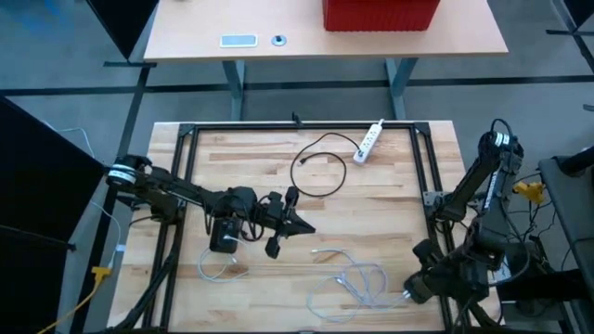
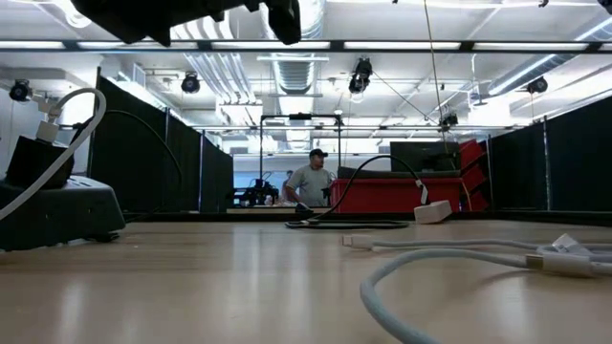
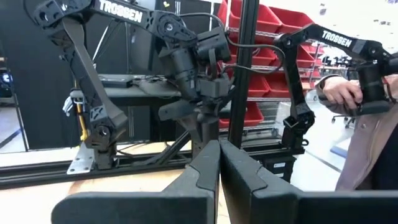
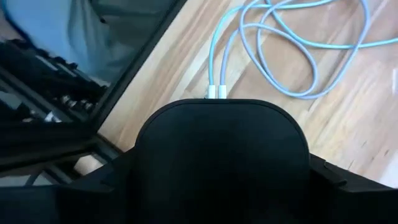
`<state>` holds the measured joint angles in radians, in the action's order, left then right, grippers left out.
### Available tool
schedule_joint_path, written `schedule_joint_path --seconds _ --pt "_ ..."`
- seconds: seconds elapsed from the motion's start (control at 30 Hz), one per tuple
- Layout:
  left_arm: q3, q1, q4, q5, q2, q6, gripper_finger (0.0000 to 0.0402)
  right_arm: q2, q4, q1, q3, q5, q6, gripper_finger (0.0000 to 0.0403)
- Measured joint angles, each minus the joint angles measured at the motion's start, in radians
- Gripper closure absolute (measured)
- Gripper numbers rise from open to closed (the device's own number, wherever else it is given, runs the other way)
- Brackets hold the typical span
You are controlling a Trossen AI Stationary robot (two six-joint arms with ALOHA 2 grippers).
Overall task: Insert USB
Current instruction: Move the right black outlet extension to the bottom right of the table
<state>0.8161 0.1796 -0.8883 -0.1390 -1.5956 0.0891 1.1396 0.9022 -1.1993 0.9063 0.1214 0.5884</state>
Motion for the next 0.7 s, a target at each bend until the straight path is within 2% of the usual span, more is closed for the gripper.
schedule_joint_path --seconds 0.1,0.27,0.47,0.7 --pt "0.030 0.000 -0.001 0.000 -0.037 0.003 0.0402 0.012 0.001 -0.010 -0.025 0.043 0.047 0.0142" --pt "0.087 0.000 0.018 0.005 -0.082 0.008 0.0402 0.054 -0.025 -0.013 -0.044 0.049 0.117 0.0142" --pt "0.102 0.001 0.070 0.054 -0.081 0.009 0.0402 0.100 -0.109 -0.020 -0.041 0.047 0.100 0.0142" --pt "0.101 0.001 0.096 0.053 -0.074 0.052 0.0402 0.109 -0.104 -0.021 -0.041 0.054 0.196 0.0142"
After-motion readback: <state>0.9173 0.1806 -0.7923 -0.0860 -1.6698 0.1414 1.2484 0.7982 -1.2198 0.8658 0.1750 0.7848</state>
